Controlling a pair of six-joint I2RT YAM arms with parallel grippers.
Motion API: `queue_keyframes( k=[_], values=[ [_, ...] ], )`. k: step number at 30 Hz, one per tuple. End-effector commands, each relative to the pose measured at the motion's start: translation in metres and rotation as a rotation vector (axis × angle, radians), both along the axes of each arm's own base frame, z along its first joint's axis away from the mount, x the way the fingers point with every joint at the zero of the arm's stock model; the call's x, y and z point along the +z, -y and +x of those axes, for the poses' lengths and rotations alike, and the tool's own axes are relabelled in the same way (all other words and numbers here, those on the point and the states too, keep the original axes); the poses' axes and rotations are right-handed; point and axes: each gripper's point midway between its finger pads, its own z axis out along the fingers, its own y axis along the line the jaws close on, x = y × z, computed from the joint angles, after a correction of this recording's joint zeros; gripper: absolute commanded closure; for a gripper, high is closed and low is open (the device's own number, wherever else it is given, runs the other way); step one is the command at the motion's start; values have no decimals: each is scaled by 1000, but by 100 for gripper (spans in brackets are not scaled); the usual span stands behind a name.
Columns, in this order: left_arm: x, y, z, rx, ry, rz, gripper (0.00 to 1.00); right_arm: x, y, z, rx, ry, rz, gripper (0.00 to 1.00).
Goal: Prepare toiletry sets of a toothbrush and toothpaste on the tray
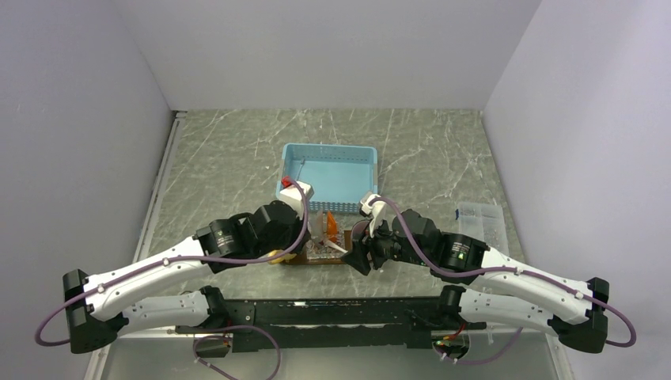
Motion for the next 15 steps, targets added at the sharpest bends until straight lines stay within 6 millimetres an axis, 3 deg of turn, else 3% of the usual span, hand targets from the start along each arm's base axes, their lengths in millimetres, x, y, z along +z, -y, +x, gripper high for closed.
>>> queue_keyframes(
  k=[1,6,9,15],
  values=[
    [19,3,2,31,20,-38,83,13,-4,0,8,13,57,40],
    [22,-2,0,52,27,-27,85,11,-4,-1,8,10,62,40],
    [24,-4,1,73,34,-24,99,10,-4,-1,7,7,64,40],
    [28,1,-3,94,53,-11,100,9,-1,-2,1,6,73,40]
  ],
)
